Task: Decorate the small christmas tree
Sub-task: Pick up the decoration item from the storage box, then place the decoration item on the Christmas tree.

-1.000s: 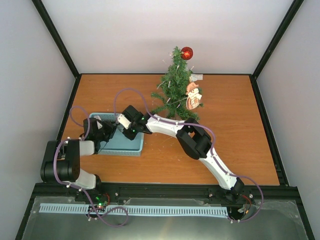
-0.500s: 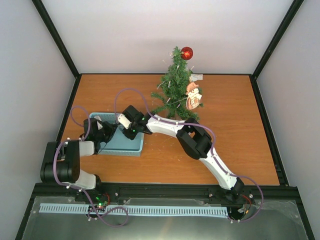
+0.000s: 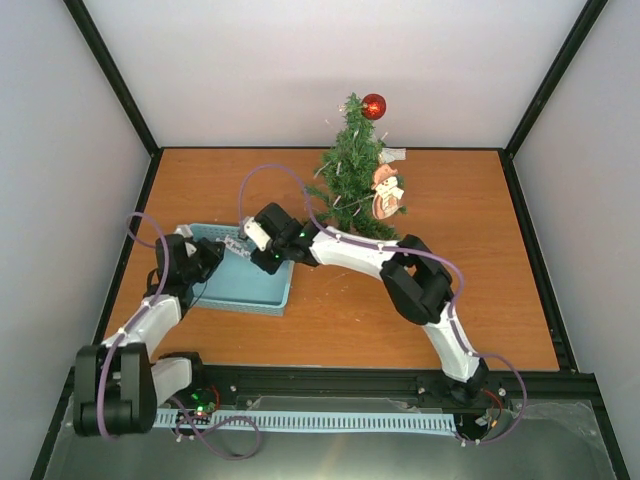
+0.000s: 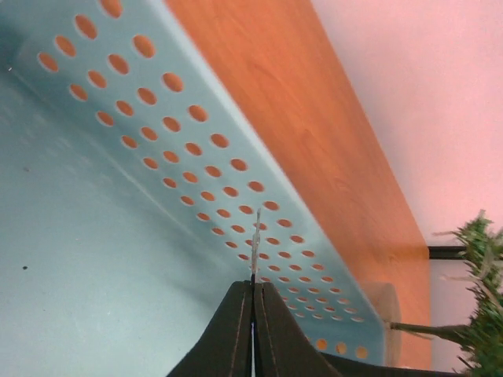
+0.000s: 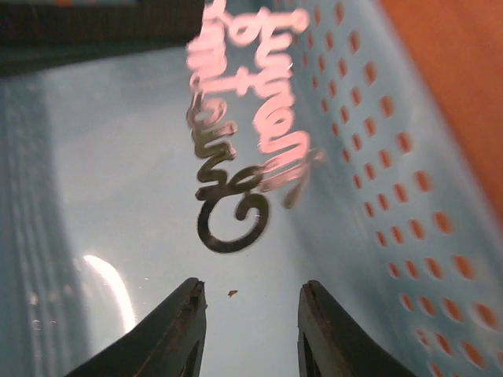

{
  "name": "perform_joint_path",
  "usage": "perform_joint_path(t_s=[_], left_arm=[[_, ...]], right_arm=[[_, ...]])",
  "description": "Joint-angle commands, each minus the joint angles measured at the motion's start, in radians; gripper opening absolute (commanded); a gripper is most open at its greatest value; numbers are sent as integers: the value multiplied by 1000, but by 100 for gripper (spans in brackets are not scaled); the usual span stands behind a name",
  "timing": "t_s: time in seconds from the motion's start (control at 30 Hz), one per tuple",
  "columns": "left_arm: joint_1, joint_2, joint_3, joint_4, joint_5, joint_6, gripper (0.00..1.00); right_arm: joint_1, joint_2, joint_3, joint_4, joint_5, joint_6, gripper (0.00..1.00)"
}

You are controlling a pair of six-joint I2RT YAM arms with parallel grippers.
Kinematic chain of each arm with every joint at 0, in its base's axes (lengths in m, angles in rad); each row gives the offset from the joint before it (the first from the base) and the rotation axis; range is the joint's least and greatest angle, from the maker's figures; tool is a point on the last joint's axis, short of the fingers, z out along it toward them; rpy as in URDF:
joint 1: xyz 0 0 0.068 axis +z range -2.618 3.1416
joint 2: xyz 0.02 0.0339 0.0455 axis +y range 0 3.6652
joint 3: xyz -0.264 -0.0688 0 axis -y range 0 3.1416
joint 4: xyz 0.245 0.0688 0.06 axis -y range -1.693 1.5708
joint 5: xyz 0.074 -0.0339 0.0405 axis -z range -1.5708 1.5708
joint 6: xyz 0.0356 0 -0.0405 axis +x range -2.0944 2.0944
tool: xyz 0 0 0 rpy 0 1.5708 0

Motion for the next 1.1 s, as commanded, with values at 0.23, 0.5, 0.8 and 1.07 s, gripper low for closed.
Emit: perform_joint_path(t_s=[0.23,0.5,0.8,1.07], left_arm=[[-5,-265,106,-221,0,169,1],[-5,-296,288,-288,241,326,1],[-5,-346,245,71,690,358,1],[-30,-278,258,196,915,138,1]], right_arm=[[-7,-296,-104,54,-51,25,43],[-5,-580,-317,145,35,-229,54],[-5,-902,-587,225,-31,-625,65],[-5,-1153,-821,374,-66,-1151,61]])
